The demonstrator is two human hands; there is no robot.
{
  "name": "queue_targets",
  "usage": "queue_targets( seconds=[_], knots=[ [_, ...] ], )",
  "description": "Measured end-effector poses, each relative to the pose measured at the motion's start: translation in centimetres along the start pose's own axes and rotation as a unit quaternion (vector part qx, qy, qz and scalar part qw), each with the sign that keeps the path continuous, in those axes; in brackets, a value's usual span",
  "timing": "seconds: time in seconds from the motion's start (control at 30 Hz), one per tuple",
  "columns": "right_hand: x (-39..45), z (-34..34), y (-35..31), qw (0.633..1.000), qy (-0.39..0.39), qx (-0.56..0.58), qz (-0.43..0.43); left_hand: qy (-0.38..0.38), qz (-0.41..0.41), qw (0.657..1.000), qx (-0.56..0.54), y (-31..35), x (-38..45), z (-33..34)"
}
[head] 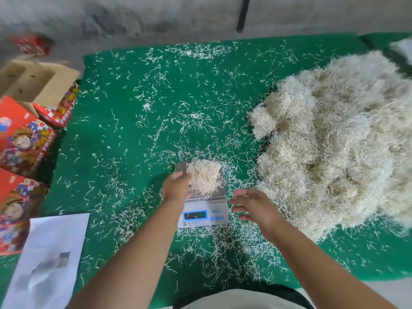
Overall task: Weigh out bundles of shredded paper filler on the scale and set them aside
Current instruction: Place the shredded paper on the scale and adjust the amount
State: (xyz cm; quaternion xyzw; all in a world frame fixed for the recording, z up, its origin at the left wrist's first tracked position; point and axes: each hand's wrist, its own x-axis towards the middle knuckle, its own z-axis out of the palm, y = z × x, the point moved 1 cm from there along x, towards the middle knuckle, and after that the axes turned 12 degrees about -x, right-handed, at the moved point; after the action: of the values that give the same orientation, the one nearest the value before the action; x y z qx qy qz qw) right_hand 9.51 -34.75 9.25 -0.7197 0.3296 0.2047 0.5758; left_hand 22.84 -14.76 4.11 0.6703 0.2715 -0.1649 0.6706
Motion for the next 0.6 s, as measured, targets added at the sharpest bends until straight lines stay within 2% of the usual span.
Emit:
queue_targets(
  seconds=[0.13,0.3,0.4,0.6],
  knots=[
    [0.2,0.2,-0.5,1.000,0.007,0.007,-0.010,0.014,0.047,0.999,0.019,-0.6,-1.6,-4.3],
    [0.0,0.8,-0.1,0.998,0.046,0.036,-0.012,0.037,0.061,0.997,-0.019,-2.4,-4.5,-9.5],
    [-0.1,1.3,0.4,0.997,0.066,0.041,-0.010,0.054,0.062,0.996,-0.023,-2.7,-5.3,-10.8],
    [-0.4,2.3,0.9,0.998,0.051,0.032,-0.008,0.055,0.071,0.996,-0.023,-2.5,-5.8,-11.1]
  ],
)
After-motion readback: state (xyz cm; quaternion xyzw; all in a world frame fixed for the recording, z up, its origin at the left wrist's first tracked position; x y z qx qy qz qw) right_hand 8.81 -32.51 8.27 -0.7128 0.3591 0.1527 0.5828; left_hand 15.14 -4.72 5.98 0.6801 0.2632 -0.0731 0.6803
